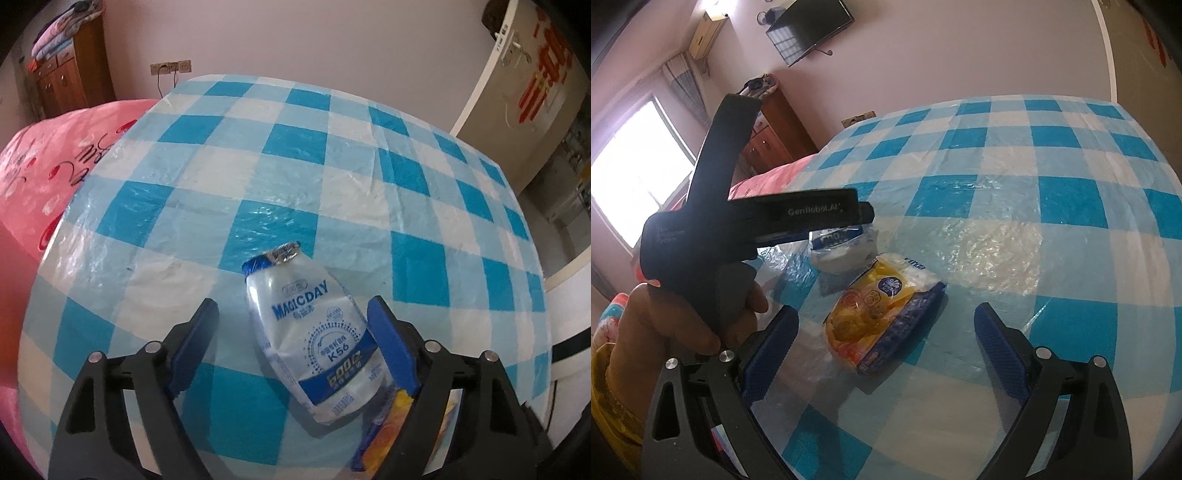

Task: Collect trash
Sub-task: 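Grasp the white MAGICDAY bottle with the left gripper while the right grasps the orange bread bag, then carry bottle and bread bag over the orange bucket and release both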

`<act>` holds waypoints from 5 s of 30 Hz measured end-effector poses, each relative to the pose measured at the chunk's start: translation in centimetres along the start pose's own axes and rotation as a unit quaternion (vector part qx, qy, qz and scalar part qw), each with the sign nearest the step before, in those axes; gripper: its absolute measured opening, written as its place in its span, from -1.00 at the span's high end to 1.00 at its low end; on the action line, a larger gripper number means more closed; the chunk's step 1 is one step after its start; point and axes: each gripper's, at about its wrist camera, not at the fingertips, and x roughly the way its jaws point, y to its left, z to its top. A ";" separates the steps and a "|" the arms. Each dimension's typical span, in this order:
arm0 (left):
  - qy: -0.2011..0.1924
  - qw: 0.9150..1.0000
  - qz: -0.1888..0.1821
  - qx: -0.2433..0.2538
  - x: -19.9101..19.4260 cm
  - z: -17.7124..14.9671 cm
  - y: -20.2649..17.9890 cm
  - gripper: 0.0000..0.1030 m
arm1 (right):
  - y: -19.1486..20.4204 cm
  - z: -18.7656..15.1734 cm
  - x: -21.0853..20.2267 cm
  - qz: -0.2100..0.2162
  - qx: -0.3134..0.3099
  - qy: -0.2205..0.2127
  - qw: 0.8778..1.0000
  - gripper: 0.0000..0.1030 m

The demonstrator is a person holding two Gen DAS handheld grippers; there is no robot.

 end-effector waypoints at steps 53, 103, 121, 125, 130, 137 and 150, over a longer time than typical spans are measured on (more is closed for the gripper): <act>-0.054 0.996 -0.006 0.069 -0.2 -0.9 4.9 -0.48 | 4.4 0.6 4.0 -0.148 -0.094 0.023 0.984 -0.39; -0.144 0.986 -0.081 0.029 -12.5 -5.1 10.9 -0.17 | 8.3 1.7 -0.6 -0.132 -0.113 -0.060 0.983 0.49; -0.220 0.975 -0.031 0.002 -18.9 -3.3 15.7 -0.17 | 15.5 6.3 -2.6 -0.065 -0.141 -0.088 0.984 0.49; -0.228 0.973 -0.006 -0.009 -20.0 -3.3 17.7 -0.17 | 18.6 7.6 -1.9 -0.044 -0.168 -0.089 0.981 0.49; -0.238 0.970 0.024 -0.031 -21.2 -3.5 20.7 -0.17 | 23.2 9.1 -0.7 -0.005 -0.202 -0.089 0.975 0.49; -0.241 0.967 0.061 -0.058 -21.7 -3.9 24.7 -0.17 | 29.3 10.6 2.1 0.056 -0.230 -0.069 0.969 0.49; -0.217 0.966 0.086 -0.111 -19.9 -4.4 29.8 -0.17 | 35.6 12.0 8.2 0.103 -0.256 -0.036 0.961 0.49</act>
